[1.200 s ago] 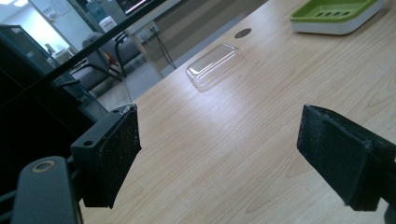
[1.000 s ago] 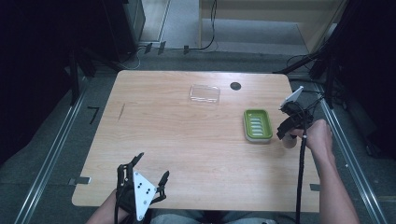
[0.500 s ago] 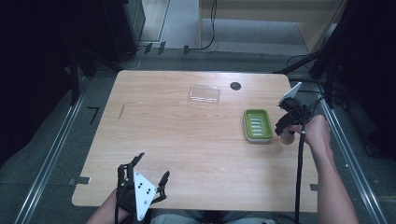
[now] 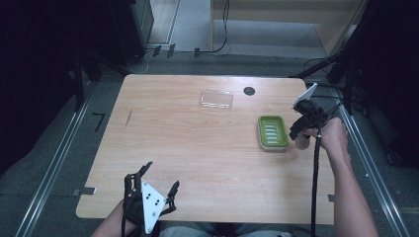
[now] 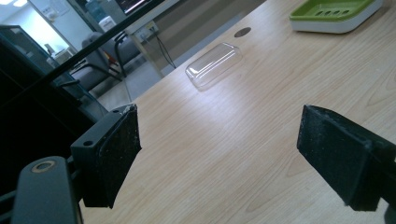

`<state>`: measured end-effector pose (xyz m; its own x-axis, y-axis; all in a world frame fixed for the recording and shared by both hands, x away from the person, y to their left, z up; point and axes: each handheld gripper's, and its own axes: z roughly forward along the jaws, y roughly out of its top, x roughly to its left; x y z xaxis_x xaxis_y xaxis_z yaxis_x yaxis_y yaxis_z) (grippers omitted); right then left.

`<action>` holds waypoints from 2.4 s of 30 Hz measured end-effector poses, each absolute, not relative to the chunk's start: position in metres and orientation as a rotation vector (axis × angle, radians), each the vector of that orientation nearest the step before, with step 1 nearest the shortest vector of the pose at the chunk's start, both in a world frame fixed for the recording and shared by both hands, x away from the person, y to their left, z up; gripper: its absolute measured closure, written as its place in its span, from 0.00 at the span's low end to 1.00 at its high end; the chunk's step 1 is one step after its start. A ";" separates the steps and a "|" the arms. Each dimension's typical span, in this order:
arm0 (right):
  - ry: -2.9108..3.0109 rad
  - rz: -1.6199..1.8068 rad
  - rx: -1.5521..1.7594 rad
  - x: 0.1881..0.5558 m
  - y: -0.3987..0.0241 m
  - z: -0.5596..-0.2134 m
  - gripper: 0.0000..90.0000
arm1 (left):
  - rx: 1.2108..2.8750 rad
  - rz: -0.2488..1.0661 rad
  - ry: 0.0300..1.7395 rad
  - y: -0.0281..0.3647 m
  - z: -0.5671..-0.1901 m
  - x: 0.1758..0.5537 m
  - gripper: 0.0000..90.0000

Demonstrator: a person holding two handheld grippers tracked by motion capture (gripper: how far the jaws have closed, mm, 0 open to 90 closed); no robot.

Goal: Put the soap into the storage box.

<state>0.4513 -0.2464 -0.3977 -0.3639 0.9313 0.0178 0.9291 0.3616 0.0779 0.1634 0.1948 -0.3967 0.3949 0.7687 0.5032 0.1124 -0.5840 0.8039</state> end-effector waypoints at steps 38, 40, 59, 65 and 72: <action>2.593 0.193 1.738 0.472 -0.210 -0.393 0.38 | 1.962 1.213 0.750 0.195 -0.397 0.163 0.16; 2.592 0.192 1.740 0.473 -0.206 -0.394 0.38 | 1.962 1.213 0.750 0.195 -0.397 0.163 0.16; 2.587 0.226 1.795 0.483 -0.189 -0.410 0.38 | 1.960 1.215 0.748 0.196 -0.397 0.162 0.16; 2.588 0.210 1.805 0.485 -0.187 -0.418 0.38 | 1.957 1.216 0.749 0.196 -0.397 0.162 0.16; 2.574 0.198 1.822 0.486 -0.186 -0.425 0.38 | 1.957 1.217 0.749 0.196 -0.397 0.162 0.16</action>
<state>0.4859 -0.1862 -0.4252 -0.3348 0.9383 0.0870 0.9405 0.3271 0.0920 0.1620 0.1958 -0.3974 0.3903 0.7680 0.5078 0.1065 -0.5855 0.8037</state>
